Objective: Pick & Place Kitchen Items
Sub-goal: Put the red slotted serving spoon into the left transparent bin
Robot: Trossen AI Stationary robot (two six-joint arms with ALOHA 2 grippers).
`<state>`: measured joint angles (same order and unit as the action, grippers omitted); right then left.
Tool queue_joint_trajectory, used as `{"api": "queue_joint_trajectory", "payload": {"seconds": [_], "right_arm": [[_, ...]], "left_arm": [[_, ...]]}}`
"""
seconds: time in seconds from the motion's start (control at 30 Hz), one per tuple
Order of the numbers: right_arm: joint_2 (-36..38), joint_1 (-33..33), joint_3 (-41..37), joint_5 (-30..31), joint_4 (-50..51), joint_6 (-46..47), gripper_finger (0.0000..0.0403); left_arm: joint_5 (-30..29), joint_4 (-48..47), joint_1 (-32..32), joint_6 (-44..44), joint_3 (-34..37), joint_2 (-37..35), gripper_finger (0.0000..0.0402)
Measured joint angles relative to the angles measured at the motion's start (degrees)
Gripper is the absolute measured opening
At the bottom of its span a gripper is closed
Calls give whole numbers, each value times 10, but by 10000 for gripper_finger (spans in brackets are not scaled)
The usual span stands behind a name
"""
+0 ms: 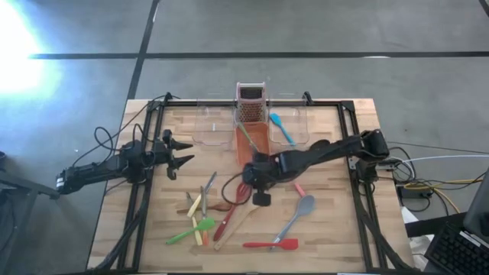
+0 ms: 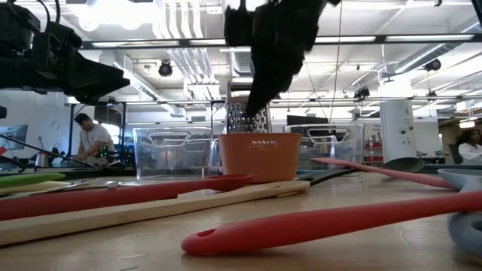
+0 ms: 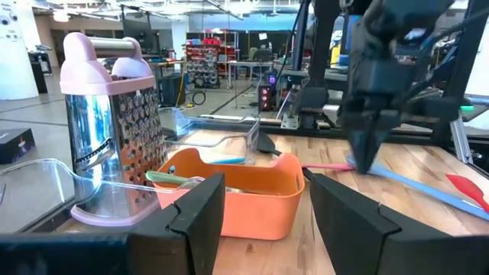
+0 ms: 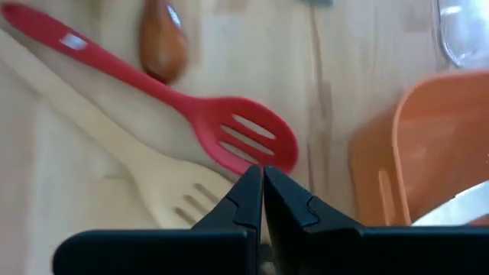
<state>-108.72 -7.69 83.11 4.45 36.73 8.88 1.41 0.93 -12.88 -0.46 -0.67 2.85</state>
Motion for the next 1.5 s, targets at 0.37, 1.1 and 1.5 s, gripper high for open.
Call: {"api": "queue_joint_trajectory", "payload": {"seconds": [0.37, 1.1, 1.5], "right_arm": [[-47, 55, 0, 20, -3, -46, 8], [-43, 78, 0, 56, -61, -44, 8], [58, 15, 25, 30, 38, 12, 8]], "left_arm": [[0, 0, 0, 0, 0, 0, 197], [0, -1, 0, 0, 0, 0, 197], [0, -1, 0, -28, 0, 0, 197]]}}
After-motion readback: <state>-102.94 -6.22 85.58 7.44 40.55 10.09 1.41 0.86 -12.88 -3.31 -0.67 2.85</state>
